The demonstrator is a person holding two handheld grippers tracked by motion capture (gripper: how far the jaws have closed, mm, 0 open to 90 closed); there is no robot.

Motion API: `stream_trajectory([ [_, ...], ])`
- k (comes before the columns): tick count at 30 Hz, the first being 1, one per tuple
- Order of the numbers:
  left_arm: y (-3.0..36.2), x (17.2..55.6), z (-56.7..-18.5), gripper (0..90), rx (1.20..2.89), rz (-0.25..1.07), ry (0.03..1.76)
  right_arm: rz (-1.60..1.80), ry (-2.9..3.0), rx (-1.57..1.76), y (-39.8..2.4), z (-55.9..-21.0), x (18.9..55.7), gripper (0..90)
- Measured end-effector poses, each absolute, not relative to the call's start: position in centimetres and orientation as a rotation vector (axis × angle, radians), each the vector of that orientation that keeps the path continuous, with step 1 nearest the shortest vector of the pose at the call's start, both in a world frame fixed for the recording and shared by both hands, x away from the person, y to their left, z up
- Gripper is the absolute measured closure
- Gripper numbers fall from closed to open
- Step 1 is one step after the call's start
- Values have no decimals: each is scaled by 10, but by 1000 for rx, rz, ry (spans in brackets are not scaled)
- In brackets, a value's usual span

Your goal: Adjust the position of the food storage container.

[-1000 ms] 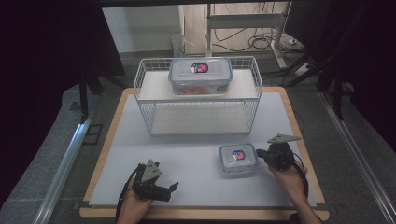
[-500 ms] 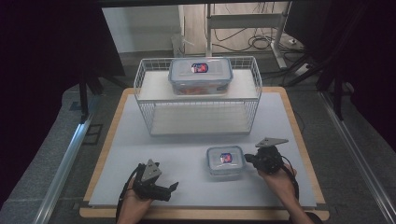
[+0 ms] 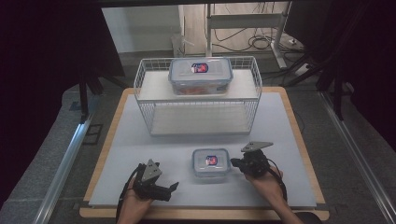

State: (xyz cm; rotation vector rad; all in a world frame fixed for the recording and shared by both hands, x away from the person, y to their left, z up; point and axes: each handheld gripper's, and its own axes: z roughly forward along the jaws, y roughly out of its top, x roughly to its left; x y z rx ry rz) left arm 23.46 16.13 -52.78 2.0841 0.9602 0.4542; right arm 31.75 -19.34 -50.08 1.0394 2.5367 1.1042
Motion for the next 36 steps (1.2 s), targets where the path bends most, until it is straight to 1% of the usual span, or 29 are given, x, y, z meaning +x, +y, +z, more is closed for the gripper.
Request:
stream_trajectory([
  [10, 160, 235, -528, 14, 2085, 445, 960, 1116, 2557, 980, -179, -503, 315, 897],
  [12, 162, 234, -527, 17, 2070, 441, 962, 1101, 2553, 979, -181, -503, 315, 878],
  [15, 168, 234, -525, 50, 2029, 430, 973, 1087, 2529, 962, -186, -501, 314, 802],
  [19, 174, 233, -524, 67, 2011, 437, 985, 1111, 2504, 930, -196, -496, 310, 695],
  [23, 176, 233, -522, 85, 2015, 437, 980, 1163, 2497, 921, -206, -494, 306, 527],
  [28, 174, 233, -525, 91, 2048, 441, 961, 1187, 2497, 897, -217, -495, 303, 357],
  [30, 174, 233, -526, 88, 2053, 448, 953, 1220, 2506, 882, -222, -498, 305, 275],
  [33, 175, 234, -527, 79, 2058, 450, 953, 1247, 2528, 885, -226, -501, 307, 205],
  [36, 176, 235, -527, 70, 2052, 447, 961, 1233, 2524, 890, -227, -503, 309, 164],
])
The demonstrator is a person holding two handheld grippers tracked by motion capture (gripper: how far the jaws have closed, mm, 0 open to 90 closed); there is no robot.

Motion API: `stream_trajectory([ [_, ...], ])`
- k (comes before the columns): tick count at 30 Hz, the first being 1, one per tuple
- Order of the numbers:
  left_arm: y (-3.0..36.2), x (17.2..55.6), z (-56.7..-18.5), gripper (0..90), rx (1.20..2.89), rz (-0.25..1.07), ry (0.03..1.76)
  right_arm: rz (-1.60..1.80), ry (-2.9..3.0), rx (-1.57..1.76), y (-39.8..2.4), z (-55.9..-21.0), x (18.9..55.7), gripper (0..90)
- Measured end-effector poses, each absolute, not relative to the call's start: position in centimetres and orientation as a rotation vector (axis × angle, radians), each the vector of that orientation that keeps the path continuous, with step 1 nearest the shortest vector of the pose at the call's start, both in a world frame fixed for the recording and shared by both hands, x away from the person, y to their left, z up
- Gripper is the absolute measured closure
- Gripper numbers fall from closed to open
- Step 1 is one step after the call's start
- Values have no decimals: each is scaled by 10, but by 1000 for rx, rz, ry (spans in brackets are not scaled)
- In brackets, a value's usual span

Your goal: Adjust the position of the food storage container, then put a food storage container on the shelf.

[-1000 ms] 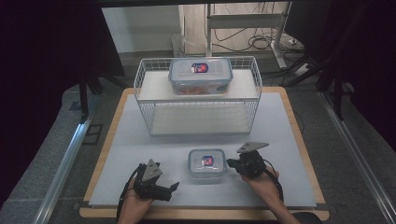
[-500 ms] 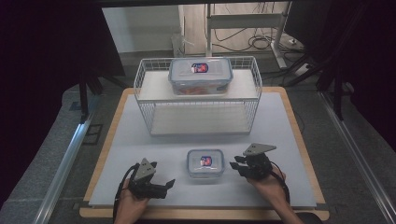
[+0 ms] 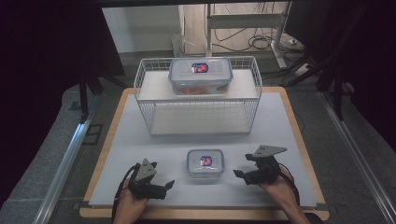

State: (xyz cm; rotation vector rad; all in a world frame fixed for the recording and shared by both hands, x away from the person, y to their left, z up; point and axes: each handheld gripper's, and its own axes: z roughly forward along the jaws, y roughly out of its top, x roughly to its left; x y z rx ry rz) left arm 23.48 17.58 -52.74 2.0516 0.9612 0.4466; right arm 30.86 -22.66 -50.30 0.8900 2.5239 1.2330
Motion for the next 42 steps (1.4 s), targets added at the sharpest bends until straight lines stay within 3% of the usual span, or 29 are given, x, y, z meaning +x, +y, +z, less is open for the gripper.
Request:
stream_trajectory([
  [4, 175, 236, -527, 64, 2064, 440, 973, 1216, 2508, 898, -226, -504, 309, 107],
  [12, 172, 237, -524, 60, 2100, 412, 995, 1168, 2510, 928, -223, -504, 310, 77],
  [26, 167, 254, -514, 33, 2018, 256, 1024, 1160, 2502, 998, -216, -499, 312, 4],
  [29, 165, 262, -509, 53, 2013, 249, 1021, 1150, 2509, 995, -212, -496, 313, 21],
  [35, 156, 284, -503, 95, 2003, 188, 1002, 1195, 2533, 1017, -206, -486, 317, 137],
  [42, 127, 305, -510, 90, 2063, 66, 951, 1215, 2619, 1014, -192, -489, 325, 157],
])
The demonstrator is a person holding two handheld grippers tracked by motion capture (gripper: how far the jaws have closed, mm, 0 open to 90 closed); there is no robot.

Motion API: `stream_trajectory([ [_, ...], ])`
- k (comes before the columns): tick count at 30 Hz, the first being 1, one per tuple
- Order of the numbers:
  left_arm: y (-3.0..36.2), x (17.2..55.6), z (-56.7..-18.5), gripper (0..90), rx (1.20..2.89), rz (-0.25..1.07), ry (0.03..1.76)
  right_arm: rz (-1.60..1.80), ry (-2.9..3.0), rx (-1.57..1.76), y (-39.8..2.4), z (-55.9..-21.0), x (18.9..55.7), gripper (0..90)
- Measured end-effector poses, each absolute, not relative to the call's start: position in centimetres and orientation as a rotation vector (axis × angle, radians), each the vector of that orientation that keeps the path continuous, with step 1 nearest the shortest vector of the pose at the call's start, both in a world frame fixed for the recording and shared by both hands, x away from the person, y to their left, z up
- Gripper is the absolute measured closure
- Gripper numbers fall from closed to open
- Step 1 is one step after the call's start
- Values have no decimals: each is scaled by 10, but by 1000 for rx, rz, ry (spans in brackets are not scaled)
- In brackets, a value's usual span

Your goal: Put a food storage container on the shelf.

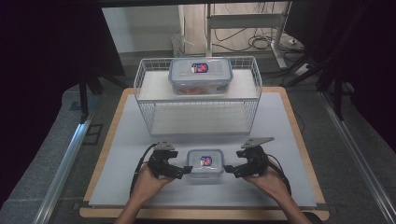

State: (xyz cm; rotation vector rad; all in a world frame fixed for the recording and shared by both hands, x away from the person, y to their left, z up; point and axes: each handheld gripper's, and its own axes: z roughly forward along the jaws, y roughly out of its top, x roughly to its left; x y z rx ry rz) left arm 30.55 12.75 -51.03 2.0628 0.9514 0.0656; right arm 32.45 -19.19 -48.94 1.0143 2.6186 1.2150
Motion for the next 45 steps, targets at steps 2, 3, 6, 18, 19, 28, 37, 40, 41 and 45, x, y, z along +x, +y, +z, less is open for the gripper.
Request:
stream_trajectory([
  [2, 121, 308, -512, 90, 2081, 56, 944, 1220, 2643, 1015, -186, -491, 327, 153],
  [3, 118, 310, -512, 89, 2082, 46, 939, 1220, 2654, 1012, -183, -492, 329, 146],
  [6, 114, 314, -515, 90, 2079, 15, 932, 1205, 2709, 1015, -174, -497, 335, 110],
  [18, 112, 313, -521, 134, 2035, -87, 940, 1257, 2829, 1062, -159, -506, 342, 178],
  [19, 114, 311, -518, 161, 2029, -63, 944, 1253, 2829, 1048, -160, -505, 341, 197],
  [28, 127, 298, -517, 364, 2009, -93, 936, 1329, 2807, 1056, -174, -504, 330, 378],
  [37, 137, 297, -522, 456, 1945, -182, 934, 1384, 2795, 1087, -181, -505, 326, 468],
  [40, 142, 299, -524, 498, 1911, -226, 933, 1407, 2797, 1081, -184, -505, 326, 496],
  [41, 142, 299, -524, 504, 1910, -227, 933, 1416, 2795, 1077, -185, -505, 325, 501],
  [45, 144, 298, -525, 523, 1896, -234, 931, 1429, 2793, 1086, -186, -505, 325, 518],
])
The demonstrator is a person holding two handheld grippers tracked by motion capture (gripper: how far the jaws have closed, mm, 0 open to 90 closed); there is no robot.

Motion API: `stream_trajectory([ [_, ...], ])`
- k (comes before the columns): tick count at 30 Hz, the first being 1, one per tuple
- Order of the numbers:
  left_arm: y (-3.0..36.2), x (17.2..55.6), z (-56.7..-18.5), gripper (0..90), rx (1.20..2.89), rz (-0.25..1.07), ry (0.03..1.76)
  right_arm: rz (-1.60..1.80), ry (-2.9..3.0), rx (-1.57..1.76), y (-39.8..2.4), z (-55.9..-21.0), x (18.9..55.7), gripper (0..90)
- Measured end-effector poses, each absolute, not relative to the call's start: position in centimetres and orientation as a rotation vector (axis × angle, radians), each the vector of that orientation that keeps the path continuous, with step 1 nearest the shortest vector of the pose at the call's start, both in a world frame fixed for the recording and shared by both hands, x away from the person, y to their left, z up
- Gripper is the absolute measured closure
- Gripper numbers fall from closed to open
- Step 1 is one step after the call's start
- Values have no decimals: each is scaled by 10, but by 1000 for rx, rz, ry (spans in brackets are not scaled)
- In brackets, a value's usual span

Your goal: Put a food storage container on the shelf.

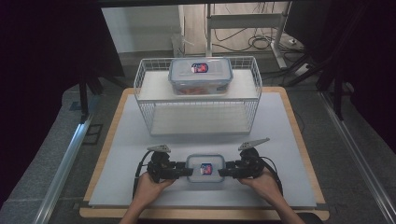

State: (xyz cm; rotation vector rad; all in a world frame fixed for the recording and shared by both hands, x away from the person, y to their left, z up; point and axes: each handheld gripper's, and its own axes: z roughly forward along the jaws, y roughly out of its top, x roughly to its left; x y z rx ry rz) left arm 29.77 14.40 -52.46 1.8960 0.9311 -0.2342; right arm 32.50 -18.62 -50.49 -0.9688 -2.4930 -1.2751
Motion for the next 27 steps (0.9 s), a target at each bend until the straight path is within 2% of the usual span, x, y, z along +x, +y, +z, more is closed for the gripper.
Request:
stream_trajectory([
  [3, 147, 298, -528, 547, 1860, -268, 939, -1289, -2456, -971, -189, -506, 326, 537],
  [27, 144, 297, -528, 546, 1817, -280, 993, -1360, -2269, -1073, -198, -507, 329, 589],
])
